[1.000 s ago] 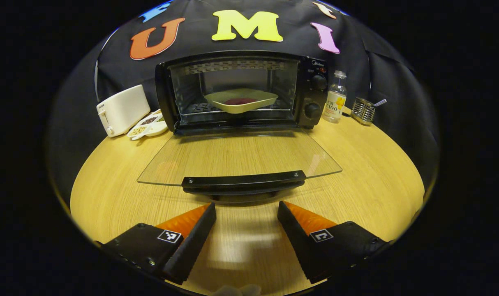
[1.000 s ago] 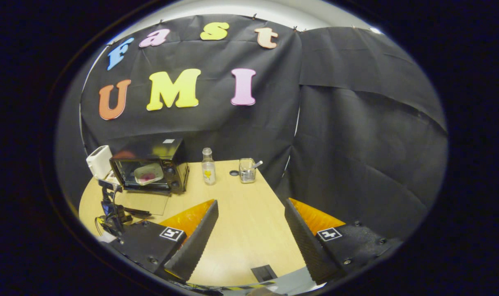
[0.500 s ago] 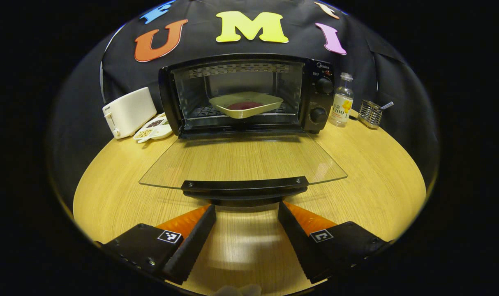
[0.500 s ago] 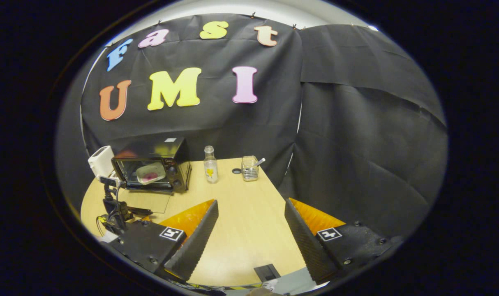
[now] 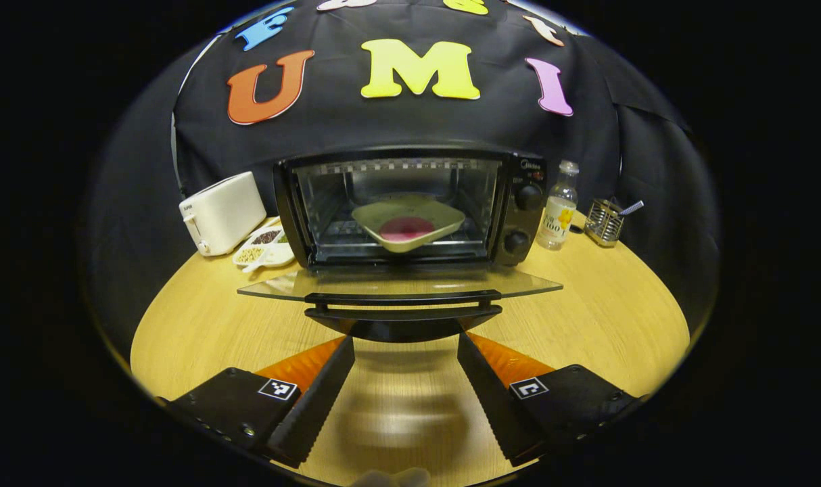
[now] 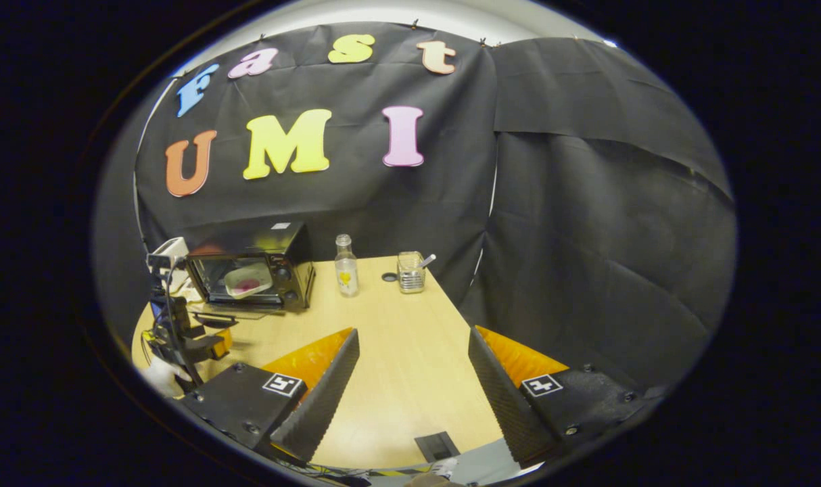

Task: Open the electric oven with the left hand, put the food in, and close the electric oven.

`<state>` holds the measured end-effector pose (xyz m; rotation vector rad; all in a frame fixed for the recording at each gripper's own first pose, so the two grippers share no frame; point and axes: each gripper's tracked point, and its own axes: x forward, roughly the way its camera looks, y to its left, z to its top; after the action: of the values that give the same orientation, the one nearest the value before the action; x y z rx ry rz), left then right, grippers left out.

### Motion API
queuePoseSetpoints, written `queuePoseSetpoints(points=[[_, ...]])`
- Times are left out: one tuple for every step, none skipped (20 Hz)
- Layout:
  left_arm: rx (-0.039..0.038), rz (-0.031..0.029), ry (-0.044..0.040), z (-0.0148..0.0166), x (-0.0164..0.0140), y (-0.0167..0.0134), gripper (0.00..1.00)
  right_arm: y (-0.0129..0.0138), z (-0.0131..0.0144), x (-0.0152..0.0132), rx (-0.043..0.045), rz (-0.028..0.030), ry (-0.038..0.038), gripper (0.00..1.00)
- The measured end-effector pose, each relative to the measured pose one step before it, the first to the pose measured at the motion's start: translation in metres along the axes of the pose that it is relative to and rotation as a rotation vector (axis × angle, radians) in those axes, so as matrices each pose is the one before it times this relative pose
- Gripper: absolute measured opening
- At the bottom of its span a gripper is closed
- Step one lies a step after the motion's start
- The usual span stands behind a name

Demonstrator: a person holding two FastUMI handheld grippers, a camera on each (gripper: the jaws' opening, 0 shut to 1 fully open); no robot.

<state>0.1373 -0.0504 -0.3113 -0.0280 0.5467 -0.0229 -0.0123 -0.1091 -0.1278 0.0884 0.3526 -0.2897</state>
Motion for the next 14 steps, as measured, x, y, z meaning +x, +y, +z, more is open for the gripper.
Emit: queuePoseSetpoints(points=[[0.00009,0.0001,-0.0162,0.01019,0.00284,-0.00002,0.98,0.0001,-0.0007,-0.00004,0.00809,0.00137,-0.00263,1.0],[0.00334,0.00235,-0.00222,0.00745,0.00047,0.00069,0.98,-0.00021,-0.00042,0.00051,0.00719,0.00039,-0.00108,1.0],[-0.00103,0.00216,-0.0102,0.00855,0.00285,0.00213,0.98,0.00061,-0.00207,0.00019,0.00841,0.00051,0.00236,1.0],[-0.00229,-0.00306,-0.01151,0.0115,0.00559,0.00004,0.98,0.00059,-0.00034,-0.00027,0.00814,0.00164,-0.0016,1.0],[0.0015,-0.00262,-0.01285,0.01194,0.00308,0.00082,0.98,0.00084,-0.0004,-0.00005,0.00742,0.00046,-0.00083,1.0],[0.01065,-0.00019,-0.02267,0.01363,0.00482,0.00211,0.98,0.00118,-0.00123,-0.0005,0.00439,0.00165,0.00058,1.0],[0.01008,0.01225,-0.02021,0.01501,0.00567,0.0038,0.98,0.00135,-0.00169,-0.00065,0.00613,0.00191,0.00129,1.0],[-0.00069,-0.00093,-0.02348,0.01187,0.00255,0.00081,0.97,0.00085,-0.0014,-0.00007,0.00408,0.00107,0.00111,1.0],[-0.00181,-0.00031,-0.01472,0.00794,0.00318,-0.00045,0.97,-0.00001,-0.00108,-0.0017,0.00059,-0.00045,0.00121,1.0],[0.0002,0.00052,-0.00857,0.00551,0.00187,0.0009,0.97,-0.0005,-0.00063,-0.00019,-0.00035,-0.00301,-0.00231,1.0],[0.00016,-0.00067,-0.00248,0.00342,0.00021,-0.00047,0.97,-0.00096,0.00081,-0.00097,0.00138,-0.00176,-0.00074,1.0],[0.00028,0.00036,0.00087,0.00015,-0.00065,-0.00025,0.97,-0.00127,0.00055,-0.00125,0.00254,-0.00156,-0.00271,1.0],[-0.00231,-0.00476,0.00508,-0.00197,-0.00093,-0.00087,0.97,-0.00028,0.00191,-0.00065,0.00179,-0.00157,-0.00391,1.0],[0.0008,-0.00466,0.00206,-0.00095,-0.00095,-0.00186,0.97,0.0012,0.00059,0.00069,-0.00021,-0.00112,-0.00299,1.0]])
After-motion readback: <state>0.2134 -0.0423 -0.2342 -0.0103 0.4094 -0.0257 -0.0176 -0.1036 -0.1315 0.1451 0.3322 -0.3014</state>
